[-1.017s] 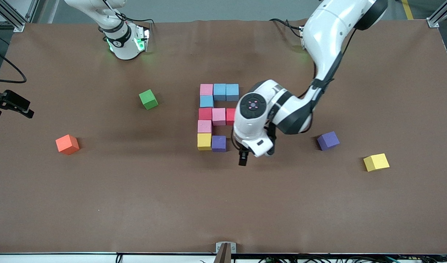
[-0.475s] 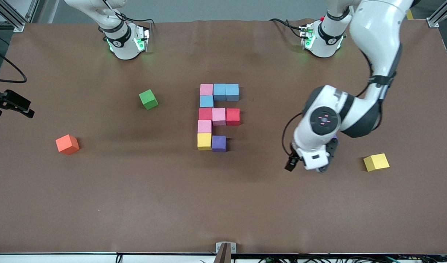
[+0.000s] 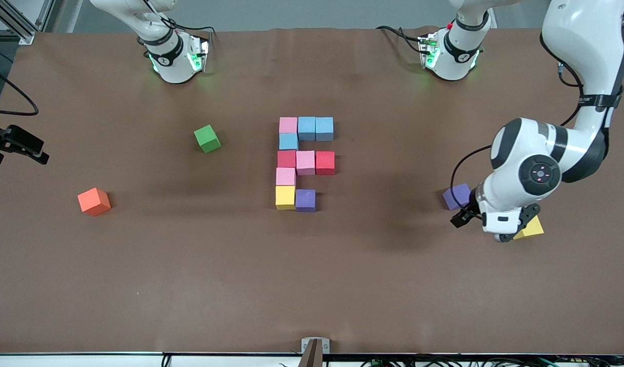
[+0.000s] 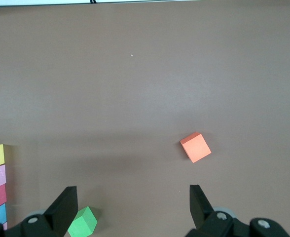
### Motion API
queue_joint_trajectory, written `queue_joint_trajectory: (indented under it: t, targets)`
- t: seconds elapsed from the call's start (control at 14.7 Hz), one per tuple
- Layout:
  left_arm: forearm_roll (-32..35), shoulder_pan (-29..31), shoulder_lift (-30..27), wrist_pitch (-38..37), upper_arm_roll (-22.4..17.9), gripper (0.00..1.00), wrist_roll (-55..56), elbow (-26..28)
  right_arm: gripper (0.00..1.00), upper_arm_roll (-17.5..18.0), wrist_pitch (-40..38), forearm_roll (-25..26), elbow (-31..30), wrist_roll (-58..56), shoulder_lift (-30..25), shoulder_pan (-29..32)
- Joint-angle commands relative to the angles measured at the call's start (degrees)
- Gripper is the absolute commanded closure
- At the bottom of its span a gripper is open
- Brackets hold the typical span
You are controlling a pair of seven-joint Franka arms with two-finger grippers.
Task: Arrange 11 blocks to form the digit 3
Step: 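Grasp the second purple cube with the left gripper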
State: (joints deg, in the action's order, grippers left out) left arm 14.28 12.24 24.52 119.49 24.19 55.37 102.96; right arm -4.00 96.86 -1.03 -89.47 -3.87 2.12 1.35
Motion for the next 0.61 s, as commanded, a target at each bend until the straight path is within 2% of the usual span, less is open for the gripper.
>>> queue_joint_trajectory:
  t: [0.0, 0.27, 0.54]
  targets:
    - [-0.2, 3.9, -4.1, 7.5, 0.8, 0.0, -8.4, 9.5, 0.0, 0.8, 0.1, 0.2, -0.6, -0.5, -1.1, 0.4]
    - [-0.2, 7.3, -3.4, 13.6, 0.8, 0.0, -16.8, 14.2, 0.0, 0.8, 0.1, 0.3, -0.6, -0.5, -1.1, 0.2]
    - [-0.2, 7.3, -2.3, 16.8, 0.8, 0.0, -17.9, 16.7, 0.0, 0.8, 0.1, 0.3, -0.6, -0.5, -1.0, 0.2]
